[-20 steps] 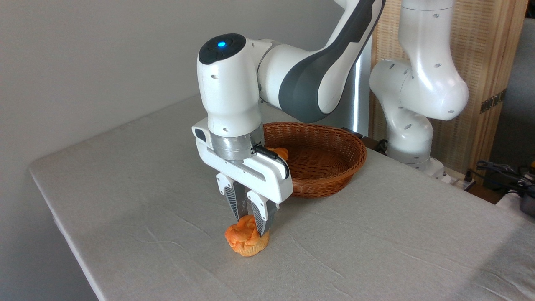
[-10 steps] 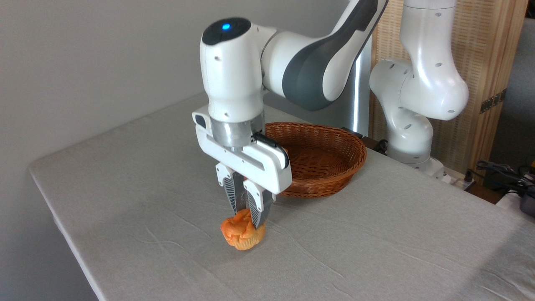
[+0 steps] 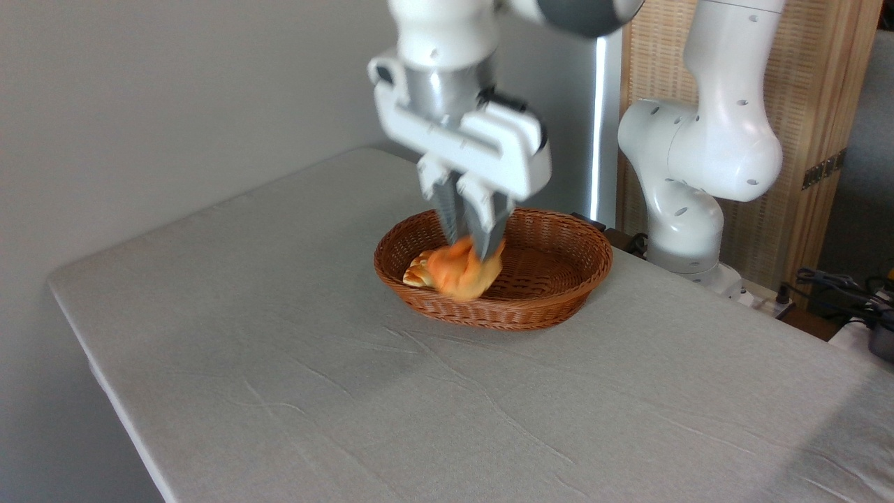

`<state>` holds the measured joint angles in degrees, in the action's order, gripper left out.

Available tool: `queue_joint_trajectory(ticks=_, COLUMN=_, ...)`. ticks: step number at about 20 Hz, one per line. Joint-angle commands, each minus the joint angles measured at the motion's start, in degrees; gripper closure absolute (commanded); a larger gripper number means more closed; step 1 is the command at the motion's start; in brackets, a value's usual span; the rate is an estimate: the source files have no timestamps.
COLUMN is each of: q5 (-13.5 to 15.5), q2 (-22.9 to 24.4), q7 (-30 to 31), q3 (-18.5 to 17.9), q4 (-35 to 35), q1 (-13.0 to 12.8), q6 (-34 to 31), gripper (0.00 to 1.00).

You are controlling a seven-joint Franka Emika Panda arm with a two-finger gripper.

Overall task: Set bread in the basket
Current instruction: 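Lift the bread roll and carry it over the wicker basket, then lower the bread roll into the basket beside the croissant and release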

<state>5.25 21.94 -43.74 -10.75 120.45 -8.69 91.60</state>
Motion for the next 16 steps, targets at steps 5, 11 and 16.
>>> queue_joint_trajectory(ticks=5, q5=-3.7, q2=11.9, q7=-0.5, q3=-5.0, q4=15.7, q1=-15.4, q6=-4.7, gripper=0.66)
queue_joint_trajectory(ticks=11, q5=-8.7, q2=10.3, q7=-1.4, q3=-4.7, q4=19.8, q1=-18.6, q6=0.7, gripper=0.28)
queue_joint_trajectory(ticks=16, q5=-8.8, q2=9.7, q7=-1.2, q3=-4.7, q4=19.8, q1=-19.4, q6=2.6, gripper=0.00)
